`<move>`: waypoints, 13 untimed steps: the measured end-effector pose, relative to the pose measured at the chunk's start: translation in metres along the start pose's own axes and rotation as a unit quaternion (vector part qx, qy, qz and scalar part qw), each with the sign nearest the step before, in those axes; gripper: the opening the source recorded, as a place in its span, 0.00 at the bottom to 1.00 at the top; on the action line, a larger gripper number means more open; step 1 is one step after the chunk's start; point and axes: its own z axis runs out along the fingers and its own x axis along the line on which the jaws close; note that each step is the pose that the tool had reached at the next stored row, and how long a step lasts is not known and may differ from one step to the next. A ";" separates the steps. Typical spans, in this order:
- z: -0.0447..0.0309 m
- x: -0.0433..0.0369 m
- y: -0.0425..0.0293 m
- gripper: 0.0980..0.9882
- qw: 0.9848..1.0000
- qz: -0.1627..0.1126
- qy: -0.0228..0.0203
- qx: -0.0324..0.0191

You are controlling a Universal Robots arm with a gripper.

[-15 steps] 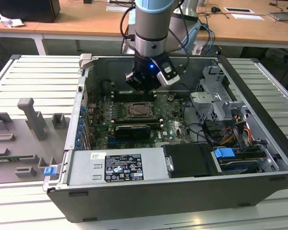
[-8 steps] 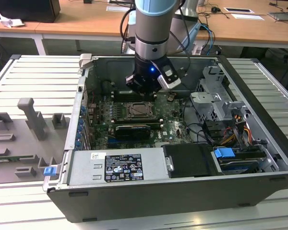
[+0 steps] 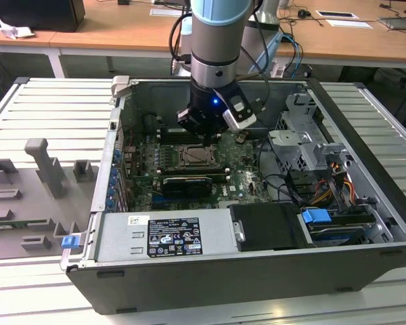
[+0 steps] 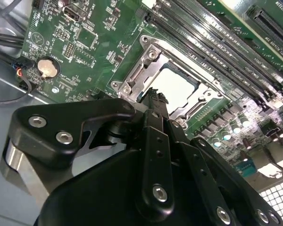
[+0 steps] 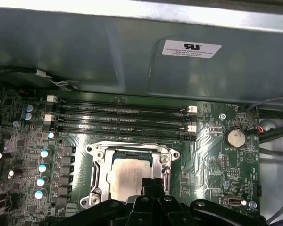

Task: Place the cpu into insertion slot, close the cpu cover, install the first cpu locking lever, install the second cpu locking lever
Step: 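Install the second cpu locking lever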

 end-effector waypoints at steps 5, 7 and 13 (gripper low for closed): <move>-0.0066 -0.0003 0.0005 0.01 1.000 0.000 0.000 0.000; -0.0068 -0.0003 0.0000 0.01 1.000 0.000 0.000 0.000; -0.0080 0.0007 -0.0125 0.01 1.000 0.000 0.001 0.000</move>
